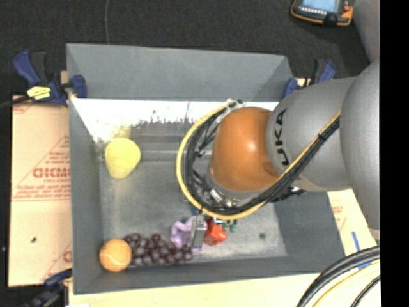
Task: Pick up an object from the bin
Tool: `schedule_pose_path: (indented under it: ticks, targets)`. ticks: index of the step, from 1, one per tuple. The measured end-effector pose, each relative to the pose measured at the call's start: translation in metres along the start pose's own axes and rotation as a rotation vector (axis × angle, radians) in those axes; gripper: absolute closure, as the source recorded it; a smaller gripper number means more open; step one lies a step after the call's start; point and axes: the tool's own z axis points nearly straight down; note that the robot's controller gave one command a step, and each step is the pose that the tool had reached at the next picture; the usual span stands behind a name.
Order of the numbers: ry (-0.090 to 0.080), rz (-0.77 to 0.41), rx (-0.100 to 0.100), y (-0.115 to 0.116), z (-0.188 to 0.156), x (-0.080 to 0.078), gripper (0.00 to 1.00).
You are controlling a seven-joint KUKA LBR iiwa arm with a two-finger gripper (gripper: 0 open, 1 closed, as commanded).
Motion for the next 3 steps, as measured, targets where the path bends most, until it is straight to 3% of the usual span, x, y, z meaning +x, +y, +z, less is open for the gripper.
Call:
schedule_pose_path:
  ticks: [1,2,3]
  targets:
    - [-0.002,0.032,-0.004,0.018,0.020,-0.004,0.00]
    - [0.004,0.066,0.000,0.005,0.034,-0.001,0.00]
    - [-0.007,-0.129,-0.003,-0.017,0.049,0.010,1.00]
